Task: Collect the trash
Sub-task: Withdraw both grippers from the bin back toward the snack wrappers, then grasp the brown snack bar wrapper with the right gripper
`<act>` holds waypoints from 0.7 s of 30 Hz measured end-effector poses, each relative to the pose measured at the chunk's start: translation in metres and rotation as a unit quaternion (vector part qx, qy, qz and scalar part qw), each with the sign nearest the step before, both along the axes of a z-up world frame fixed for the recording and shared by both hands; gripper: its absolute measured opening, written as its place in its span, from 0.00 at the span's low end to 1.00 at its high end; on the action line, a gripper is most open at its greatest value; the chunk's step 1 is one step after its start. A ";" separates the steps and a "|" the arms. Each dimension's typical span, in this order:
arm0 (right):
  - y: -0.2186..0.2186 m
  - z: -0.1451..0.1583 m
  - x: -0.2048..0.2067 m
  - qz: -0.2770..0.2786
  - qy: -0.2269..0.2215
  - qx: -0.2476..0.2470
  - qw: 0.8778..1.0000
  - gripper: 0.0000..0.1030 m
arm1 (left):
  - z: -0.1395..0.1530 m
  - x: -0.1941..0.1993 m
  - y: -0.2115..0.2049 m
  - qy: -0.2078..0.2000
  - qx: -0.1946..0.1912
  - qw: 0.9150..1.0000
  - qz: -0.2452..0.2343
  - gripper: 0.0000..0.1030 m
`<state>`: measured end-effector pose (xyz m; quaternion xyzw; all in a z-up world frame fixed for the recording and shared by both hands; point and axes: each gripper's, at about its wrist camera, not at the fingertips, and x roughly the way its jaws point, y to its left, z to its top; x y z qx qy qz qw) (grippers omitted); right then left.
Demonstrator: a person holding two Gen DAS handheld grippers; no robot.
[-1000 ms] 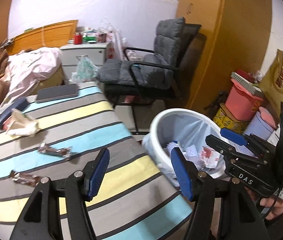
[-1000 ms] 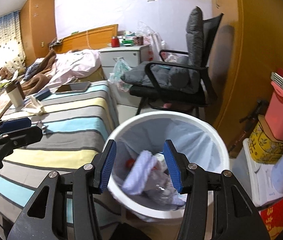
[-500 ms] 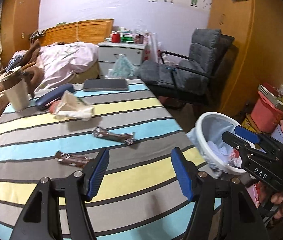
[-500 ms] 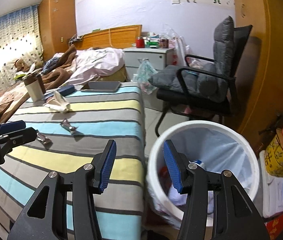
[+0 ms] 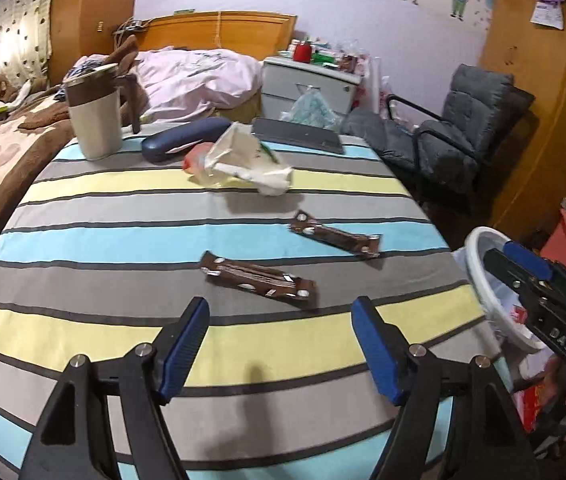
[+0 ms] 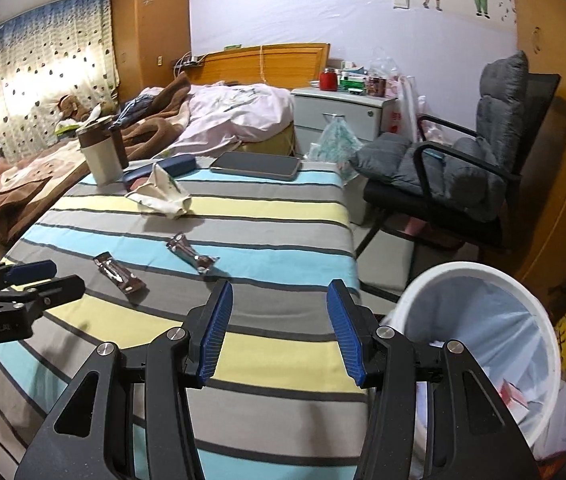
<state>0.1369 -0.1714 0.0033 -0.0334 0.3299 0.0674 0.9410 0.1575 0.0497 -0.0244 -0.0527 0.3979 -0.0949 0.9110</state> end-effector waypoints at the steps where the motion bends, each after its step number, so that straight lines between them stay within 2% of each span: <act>1: 0.002 0.000 0.001 0.002 0.000 0.000 1.000 0.50 | -0.002 0.003 0.001 0.004 -0.003 1.000 -0.001 0.74; 10: 0.010 -0.003 0.010 0.011 0.008 -0.004 1.000 0.50 | -0.021 0.034 0.006 0.028 -0.005 0.999 0.016 0.74; 13: 0.011 -0.004 0.013 0.011 0.010 -0.005 1.000 0.50 | -0.027 0.046 0.008 0.043 -0.022 0.999 0.020 0.74; 21: 0.011 -0.008 0.021 0.013 0.017 -0.004 1.000 0.50 | -0.039 0.061 -0.001 0.059 0.006 0.998 0.017 0.74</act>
